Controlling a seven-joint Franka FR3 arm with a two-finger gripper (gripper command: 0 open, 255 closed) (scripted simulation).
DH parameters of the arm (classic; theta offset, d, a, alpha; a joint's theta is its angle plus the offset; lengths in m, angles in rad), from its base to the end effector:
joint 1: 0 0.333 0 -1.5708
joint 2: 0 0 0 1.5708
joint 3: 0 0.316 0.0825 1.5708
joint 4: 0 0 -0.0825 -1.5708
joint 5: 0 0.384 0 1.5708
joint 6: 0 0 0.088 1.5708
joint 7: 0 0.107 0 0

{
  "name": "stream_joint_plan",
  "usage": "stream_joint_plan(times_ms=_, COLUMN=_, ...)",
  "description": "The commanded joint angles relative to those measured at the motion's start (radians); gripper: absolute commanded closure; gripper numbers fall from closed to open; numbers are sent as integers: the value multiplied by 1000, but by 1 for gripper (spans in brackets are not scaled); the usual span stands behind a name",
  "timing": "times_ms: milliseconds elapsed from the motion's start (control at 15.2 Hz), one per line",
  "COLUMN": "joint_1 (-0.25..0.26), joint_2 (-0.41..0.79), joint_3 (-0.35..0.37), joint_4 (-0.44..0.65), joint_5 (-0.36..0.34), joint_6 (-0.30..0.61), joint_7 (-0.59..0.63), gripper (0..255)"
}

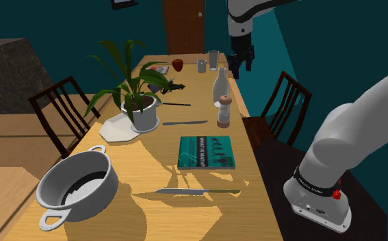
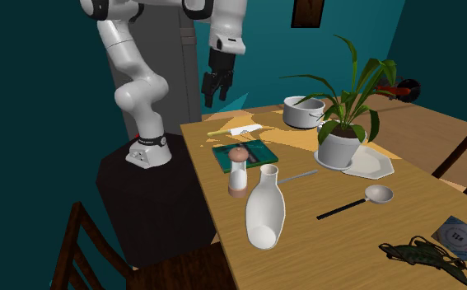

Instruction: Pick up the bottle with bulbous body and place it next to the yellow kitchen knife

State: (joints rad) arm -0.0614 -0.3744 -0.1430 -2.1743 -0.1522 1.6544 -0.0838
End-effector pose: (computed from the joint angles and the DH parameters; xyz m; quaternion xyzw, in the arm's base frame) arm 0.4135 -0.1074 0.5304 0.9952 -0.0413 -0.0800 0.0384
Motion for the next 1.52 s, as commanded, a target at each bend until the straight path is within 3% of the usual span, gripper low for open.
stream_joint_plan(times_ms=0, joint_1=-8, joint_2=67, joint_3=-25, joint_4=47, joint_5=3, joint_6=26, joint_7=-28, gripper=0)
stream_joint_plan(times_ms=726, joint_1=-66, joint_2=485, joint_3=-121, joint_4=420, joint_5=106, joint_6=86, joint_7=-185, gripper=0)
stream_joint_plan(times_ms=1056, joint_1=-120, joint_2=697, joint_3=-137, joint_4=662, joint_5=179, joint_6=53, joint_7=-251, gripper=0)
stream_joint_plan(times_ms=1320, joint_1=-181, joint_2=891, joint_3=-135, joint_4=917, joint_5=239, joint_6=-12, joint_7=-289, gripper=0)
stream_joint_plan(times_ms=1452, joint_1=-188, joint_2=910, joint_3=-133, joint_4=931, joint_5=244, joint_6=-6, joint_7=-292, gripper=0)
